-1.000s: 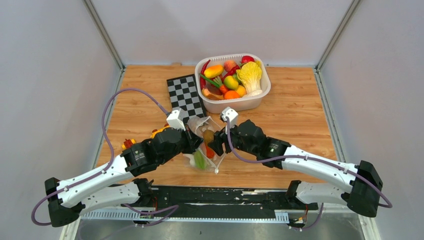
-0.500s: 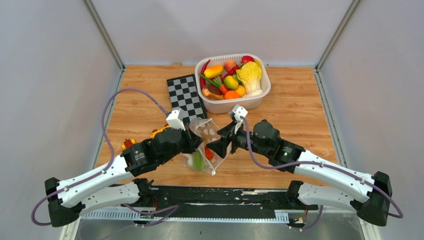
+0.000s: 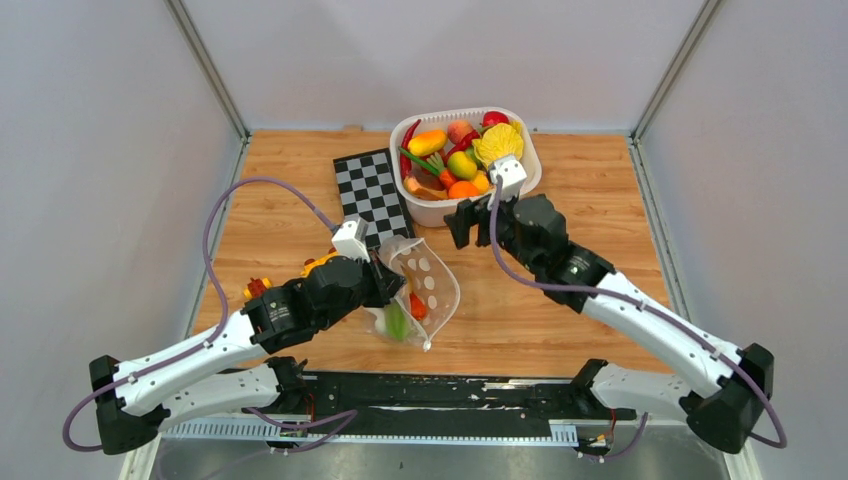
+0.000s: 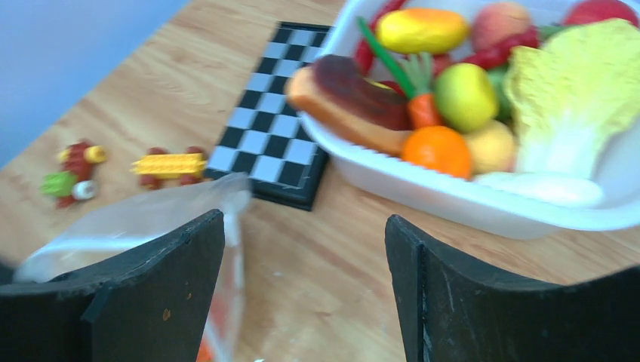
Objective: Place the food in the zip-top bag and seal the zipper
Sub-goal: Pick up the fake fruit from the bin.
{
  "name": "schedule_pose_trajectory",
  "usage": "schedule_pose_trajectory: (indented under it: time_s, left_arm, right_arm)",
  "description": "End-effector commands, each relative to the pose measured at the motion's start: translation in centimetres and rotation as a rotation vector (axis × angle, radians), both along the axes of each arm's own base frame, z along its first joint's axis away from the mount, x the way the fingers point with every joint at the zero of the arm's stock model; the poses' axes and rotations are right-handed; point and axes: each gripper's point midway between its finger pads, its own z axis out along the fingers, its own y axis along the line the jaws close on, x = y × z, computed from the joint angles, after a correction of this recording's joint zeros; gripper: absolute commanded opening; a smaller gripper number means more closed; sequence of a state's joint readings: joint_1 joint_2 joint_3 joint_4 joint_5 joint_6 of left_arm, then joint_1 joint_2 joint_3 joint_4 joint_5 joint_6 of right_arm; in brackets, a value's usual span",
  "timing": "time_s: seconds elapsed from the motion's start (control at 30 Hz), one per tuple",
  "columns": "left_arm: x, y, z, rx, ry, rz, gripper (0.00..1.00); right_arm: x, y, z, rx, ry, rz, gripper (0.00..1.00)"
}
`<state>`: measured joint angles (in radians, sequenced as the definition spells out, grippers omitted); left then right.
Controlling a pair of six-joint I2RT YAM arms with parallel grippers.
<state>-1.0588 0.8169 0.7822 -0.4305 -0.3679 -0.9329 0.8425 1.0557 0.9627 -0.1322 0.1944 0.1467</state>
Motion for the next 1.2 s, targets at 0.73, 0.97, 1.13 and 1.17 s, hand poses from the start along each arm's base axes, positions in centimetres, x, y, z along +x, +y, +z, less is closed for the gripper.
schedule_pose_trajectory:
  time_s: [0.73,0.97,1.13,1.17]
  left_arm:
    - [0.1,0.5,0.8,-0.002,-0.037,0.002,0.0]
    - [0.1,0.6,0.8,-0.005,-0.038,0.005,0.0]
    - [0.2,0.5,0.8,-0.005,-0.036,0.005,0.0]
    - [0.2,0.4,0.8,-0.006,-0.036,0.004,0.0]
  right_arm:
    - [23.2,-2.3,-10.0,-0.384,0.241,-0.183,0.83]
    - [25.8,-1.5,-10.9,-0.433,0.19,-0.17,0.81]
    - [27.5,-1.5,-12.2,-0.474,0.193,-0.195,0.8]
    - [27.7,-1.4,-12.4,-0.477,0.192,-0.194,0.79]
